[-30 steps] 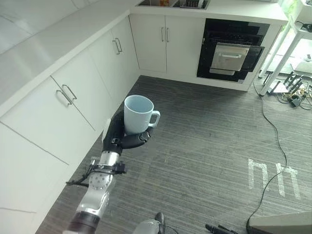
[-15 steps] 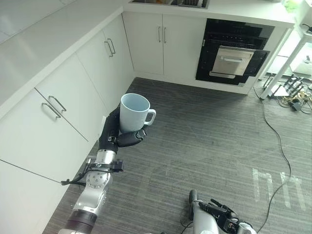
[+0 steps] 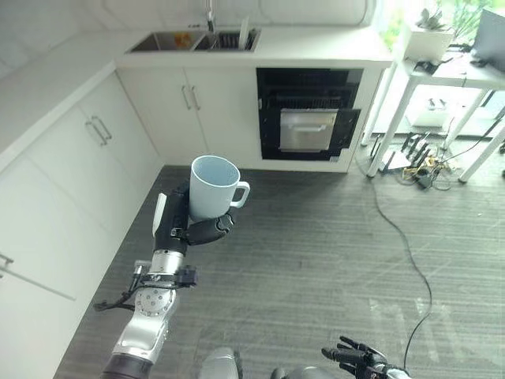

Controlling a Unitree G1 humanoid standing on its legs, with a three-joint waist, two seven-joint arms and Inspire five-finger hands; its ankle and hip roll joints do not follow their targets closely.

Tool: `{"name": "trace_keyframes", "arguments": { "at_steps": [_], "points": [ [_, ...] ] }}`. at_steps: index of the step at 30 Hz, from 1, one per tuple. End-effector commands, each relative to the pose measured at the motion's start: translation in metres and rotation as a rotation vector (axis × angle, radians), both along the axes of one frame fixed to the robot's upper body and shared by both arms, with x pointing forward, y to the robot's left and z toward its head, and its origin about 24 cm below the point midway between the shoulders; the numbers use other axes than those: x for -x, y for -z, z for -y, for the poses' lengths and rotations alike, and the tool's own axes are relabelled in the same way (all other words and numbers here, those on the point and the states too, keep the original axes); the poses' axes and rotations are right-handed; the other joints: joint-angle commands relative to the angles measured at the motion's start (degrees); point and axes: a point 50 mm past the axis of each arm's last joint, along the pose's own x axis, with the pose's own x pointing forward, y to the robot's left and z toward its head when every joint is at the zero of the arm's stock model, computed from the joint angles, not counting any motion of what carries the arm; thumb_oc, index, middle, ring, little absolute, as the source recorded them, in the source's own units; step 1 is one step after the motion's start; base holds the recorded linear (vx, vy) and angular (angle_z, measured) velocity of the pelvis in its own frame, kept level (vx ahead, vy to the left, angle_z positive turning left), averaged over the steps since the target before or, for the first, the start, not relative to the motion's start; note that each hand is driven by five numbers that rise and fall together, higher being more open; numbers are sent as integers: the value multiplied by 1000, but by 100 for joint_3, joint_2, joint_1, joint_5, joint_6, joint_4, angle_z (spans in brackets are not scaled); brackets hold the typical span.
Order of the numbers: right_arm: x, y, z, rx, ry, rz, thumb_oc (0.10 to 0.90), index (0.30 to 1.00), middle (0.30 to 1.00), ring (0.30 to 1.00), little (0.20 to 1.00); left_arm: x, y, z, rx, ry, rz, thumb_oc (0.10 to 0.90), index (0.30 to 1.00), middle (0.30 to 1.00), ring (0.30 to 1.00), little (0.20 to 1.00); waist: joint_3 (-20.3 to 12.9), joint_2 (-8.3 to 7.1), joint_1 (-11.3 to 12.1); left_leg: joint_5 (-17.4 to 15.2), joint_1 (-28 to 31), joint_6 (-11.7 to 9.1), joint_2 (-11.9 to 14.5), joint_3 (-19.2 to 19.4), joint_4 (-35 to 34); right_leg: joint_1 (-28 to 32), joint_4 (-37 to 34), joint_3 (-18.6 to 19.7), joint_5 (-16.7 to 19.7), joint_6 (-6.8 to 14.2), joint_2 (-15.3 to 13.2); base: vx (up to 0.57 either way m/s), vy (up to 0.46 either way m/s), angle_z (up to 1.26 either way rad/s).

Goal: Place the dishes in the dishwasher.

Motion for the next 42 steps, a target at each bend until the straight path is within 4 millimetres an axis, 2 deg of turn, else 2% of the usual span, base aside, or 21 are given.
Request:
{"name": "trace_keyframes", "arguments": {
  "at_steps": [1, 3, 7, 9, 10, 11, 14, 15, 18, 20, 23, 24, 25, 28, 29, 32, 33, 34, 39, 40, 42],
  "points": [
    [13, -3, 24, 67, -46, -27, 800, 900, 900, 900, 900, -12, -65, -3, 30, 13, 323, 400, 300, 300, 300, 300, -9, 314, -74, 158, 944, -272, 103, -483, -1420, -309, 426, 100, -380, 1006, -467, 259, 108, -59],
    [22, 0, 25, 69, -62, -70, 800, 900, 900, 900, 900, -14, -64, -1, 32, 16, 318, 400, 300, 300, 300, 300, -9, 446, -58, -37, 602, -368, 142, -689, -1420, -240, 426, 105, -461, 1057, -353, 275, 112, -42],
    [42, 7, 25, 99, -87, -154, 800, 900, 900, 900, 900, -16, -59, -1, 52, 13, 298, 400, 300, 300, 300, 300, -77, 659, 47, 347, -113, -550, 565, -418, -1420, -59, 426, -158, -671, 1063, -290, 319, 106, -32],
    [50, 8, 28, 137, -79, -185, 800, 900, 900, 900, 900, -11, -52, -4, 63, 2, 287, 400, 300, 300, 300, 300, -146, 697, 120, 350, -215, -530, 743, -201, -1420, 138, 426, -366, -858, 1098, -390, 536, 254, -83],
    [48, 8, 29, 155, -83, -187, 800, 900, 900, 900, 900, -8, -51, -8, 67, -8, 292, 400, 300, 300, 300, 300, -193, 678, 149, 177, -110, -415, 718, -67, -1420, 259, 426, -405, -968, 1134, -446, 861, 506, -55],
    [45, 7, 31, 172, -66, -184, 800, 900, 900, 900, 900, -6, -52, -10, 67, -7, 287, 400, 300, 300, 300, 300, -233, 629, 235, 48, -30, -283, 526, -88, -1420, 529, 426, -333, -1121, 1136, -481, 620, 394, 18],
    [45, 8, 29, 157, -33, -172, 800, 900, 900, 900, 900, -8, -51, -9, 63, 11, 284, 400, 300, 300, 300, 300, -299, 552, 264, -96, 122, -108, 314, -60, -1420, 736, 426, -341, -1119, 1153, -530, 438, 267, 53],
    [44, 8, 26, 148, -25, -165, 800, 900, 900, 900, 900, -9, -53, -8, 54, 21, 287, 400, 300, 300, 300, 300, -326, 526, 245, -175, 232, -22, 216, -82, -1420, 791, 426, -367, -1003, 1182, -557, 412, 274, 50],
    [38, 9, 19, 150, -17, -151, 800, 900, 900, 900, 900, -12, -56, -3, 39, 44, 295, 400, 300, 300, 300, 300, -375, 563, 148, -399, 501, 209, -7, -273, -1420, 868, 426, -391, -141, 1339, -576, 354, 260, 31],
    [38, 10, 15, 142, 15, -152, 800, 900, 900, 900, 900, -14, -58, 1, 29, 55, 296, 400, 300, 300, 300, 300, -392, 512, 153, -520, 582, 348, -194, -290, -1420, 783, 923, -403, 186, 1507, -684, 247, 199, 68],
    [39, 11, 7, 123, 25, -143, 800, 900, 900, 900, 900, -17, -60, 4, 9, 62, 288, 400, 300, 300, 300, 300, -385, 492, 148, -708, 698, 589, -467, -383, -1420, 195, 2348, -292, 1205, 1909, -612, 256, 178, 39],
    [38, 11, 5, 119, 22, -139, 800, 900, 900, 900, 900, -17, -59, 5, 10, 62, 281, 400, 300, 300, 300, 300, -358, 548, 137, -749, 788, 609, -464, -441, -1420, -113, 2908, -299, 1378, 1898, -604, 257, 143, 36],
    [37, 11, 5, 116, 17, -132, 800, 900, 900, 900, 900, -16, -58, 5, 14, 57, 275, 400, 300, 300, 300, 300, -313, 604, 117, -803, 888, 625, -457, -510, -1420, -452, 3215, -321, 1366, 1794, -634, 194, 87, 27],
    [34, 9, 7, 115, 20, -122, 800, 900, 900, 900, 900, -15, -56, 6, 21, 56, 273, 400, 300, 300, 300, 300, -174, 693, -45, -881, 1112, 614, -459, -757, -1420, -1192, 2949, -316, 977, 1599, -440, 203, -8, 24],
    [34, 8, 10, 118, 31, -127, 800, 900, 900, 900, 900, -14, -55, 8, 20, 67, 274, 400, 300, 300, 300, 300, -80, 688, -192, -995, 1284, 600, -538, -995, -1420, -1430, 2519, -263, 723, 1518, -347, 222, -93, 31],
    [37, 8, 14, 114, 56, -140, 800, 900, 900, 900, 900, -16, -57, 11, 14, 82, 284, 400, 300, 300, 300, 300, -51, 580, -349, -1132, 1434, 553, -685, -1282, -1420, -1655, 1032, -112, 874, 1497, -369, 239, -160, 74],
    [44, 9, 18, 111, 68, -163, 800, 900, 900, 900, 900, -18, -58, 13, 10, 84, 289, 400, 300, 300, 300, 300, 26, 535, -502, -1288, 1710, 491, -735, -1545, -1420, -1945, 426, 10, 1043, 1610, -468, 425, -325, 112],
    [51, 10, 21, 106, 80, -178, 800, 900, 900, 900, 900, -17, -57, 13, 3, 82, 293, 400, 300, 300, 300, 300, 9, 521, -533, -1420, 1837, 409, -686, -1556, -1420, -2051, 426, -15, 1001, 1625, -513, 440, -354, 122],
    [51, 9, 25, 95, 98, -158, 800, 900, 900, 900, 900, -17, -52, 20, -6, 96, 284, 400, 300, 300, 300, 300, -202, 405, -513, -1372, 2082, 195, -512, -1331, -1420, -1491, 426, 73, 483, 1358, -494, 259, -209, 75],
    [49, 8, 26, 97, 99, -149, 800, 900, 900, 900, 900, -17, -52, 22, -5, 104, 284, 400, 300, 300, 300, 300, -217, 380, -507, -1301, 2173, 133, -475, -1233, -1420, -1396, 426, 96, 416, 1333, -498, 189, -151, 7],
    [41, 6, 28, 98, 108, -116, 800, 900, 900, 900, 900, -18, -56, 26, -4, 128, 296, 400, 300, 300, 300, 300, -211, 243, -381, -436, 2215, -70, -418, -1012, -1337, -1079, 426, 191, 173, 1216, -563, 176, -180, 6]
  ]
}}
